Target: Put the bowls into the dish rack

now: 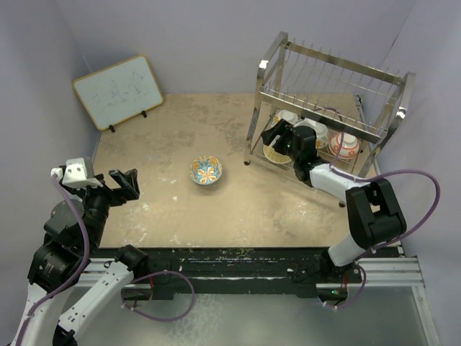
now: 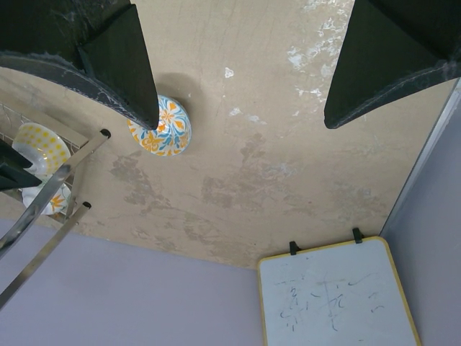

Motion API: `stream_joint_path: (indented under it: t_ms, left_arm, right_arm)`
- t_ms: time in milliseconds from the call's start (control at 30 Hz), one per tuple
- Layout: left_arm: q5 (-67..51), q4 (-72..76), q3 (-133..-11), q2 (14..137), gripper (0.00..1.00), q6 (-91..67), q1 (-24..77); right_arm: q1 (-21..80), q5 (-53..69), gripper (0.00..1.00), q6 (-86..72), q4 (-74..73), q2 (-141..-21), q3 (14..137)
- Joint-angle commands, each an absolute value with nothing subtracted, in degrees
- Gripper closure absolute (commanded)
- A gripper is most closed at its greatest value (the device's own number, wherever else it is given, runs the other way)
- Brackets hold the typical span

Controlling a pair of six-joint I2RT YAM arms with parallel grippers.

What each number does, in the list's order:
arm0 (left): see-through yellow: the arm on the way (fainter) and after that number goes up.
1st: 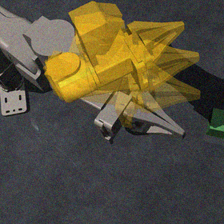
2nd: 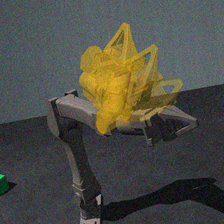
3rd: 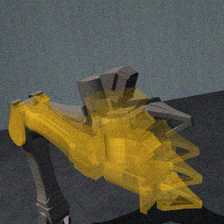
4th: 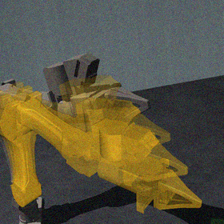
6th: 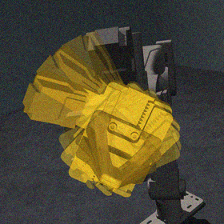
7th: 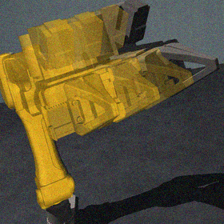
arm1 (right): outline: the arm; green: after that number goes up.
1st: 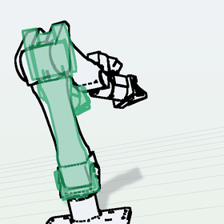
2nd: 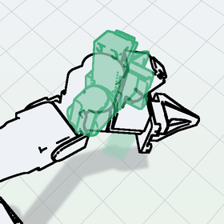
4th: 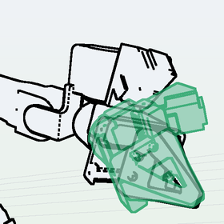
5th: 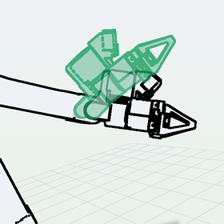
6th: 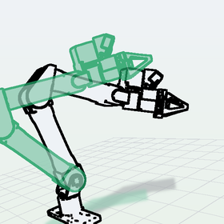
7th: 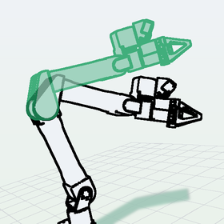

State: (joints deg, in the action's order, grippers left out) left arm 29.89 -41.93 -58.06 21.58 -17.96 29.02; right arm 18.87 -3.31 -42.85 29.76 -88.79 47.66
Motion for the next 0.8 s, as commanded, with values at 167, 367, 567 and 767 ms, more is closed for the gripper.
stream_joint_path:
  t_ms: [167, 367, 567, 767]
  left_arm:
    - [31.26, -40.92, -57.78, 20.27, 0.01, -16.95, 29.29]
    - [31.81, -41.20, -57.81, 19.79, 0.01, -16.64, 29.28]
    - [31.70, -41.32, -57.58, 19.36, 0.01, -16.95, 29.27]
    - [31.14, -41.23, -57.01, 19.12, 0.01, -17.18, 29.28]
  right_arm:
    - [20.08, -6.02, 0.26, -43.81, 34.92, -92.99, 51.56]
    - [20.39, -15.81, 0.26, -45.74, 26.49, -89.80, 49.93]
    - [20.39, -24.73, 0.26, -46.68, 16.62, -84.53, 47.07]
    - [20.39, -31.38, 0.25, -42.64, 9.56, -82.36, 47.52]
